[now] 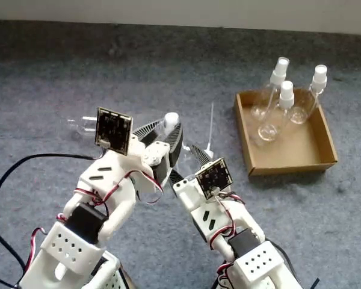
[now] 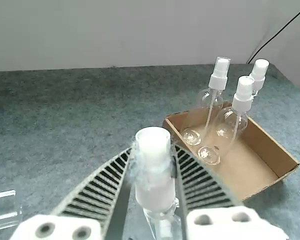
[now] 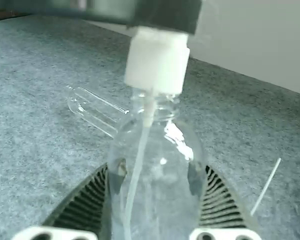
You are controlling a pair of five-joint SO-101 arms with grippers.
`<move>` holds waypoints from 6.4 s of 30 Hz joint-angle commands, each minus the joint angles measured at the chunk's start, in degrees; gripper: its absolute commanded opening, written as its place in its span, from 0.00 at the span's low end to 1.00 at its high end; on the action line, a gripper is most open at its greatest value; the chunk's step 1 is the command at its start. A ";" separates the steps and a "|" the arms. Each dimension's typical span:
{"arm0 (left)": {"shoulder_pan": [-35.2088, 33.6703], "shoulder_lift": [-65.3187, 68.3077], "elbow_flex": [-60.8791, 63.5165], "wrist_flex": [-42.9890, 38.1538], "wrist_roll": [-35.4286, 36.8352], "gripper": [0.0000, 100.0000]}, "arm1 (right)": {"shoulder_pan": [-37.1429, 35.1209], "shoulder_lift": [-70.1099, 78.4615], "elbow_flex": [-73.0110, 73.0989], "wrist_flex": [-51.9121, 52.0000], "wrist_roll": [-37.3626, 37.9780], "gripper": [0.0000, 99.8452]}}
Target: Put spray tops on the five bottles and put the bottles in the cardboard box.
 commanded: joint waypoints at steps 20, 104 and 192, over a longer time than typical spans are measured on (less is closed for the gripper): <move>1.01 -12.70 9.80 -1.14 -0.62 0.00 | 0.84 -1.01 6.81 -1.45 -0.09 0.09; -2.07 -13.23 15.16 5.10 -9.67 0.04 | 0.92 -1.01 6.90 -1.45 8.70 0.09; -7.69 -30.90 11.38 14.51 -9.58 0.19 | 0.66 -1.01 6.90 -1.54 8.70 0.09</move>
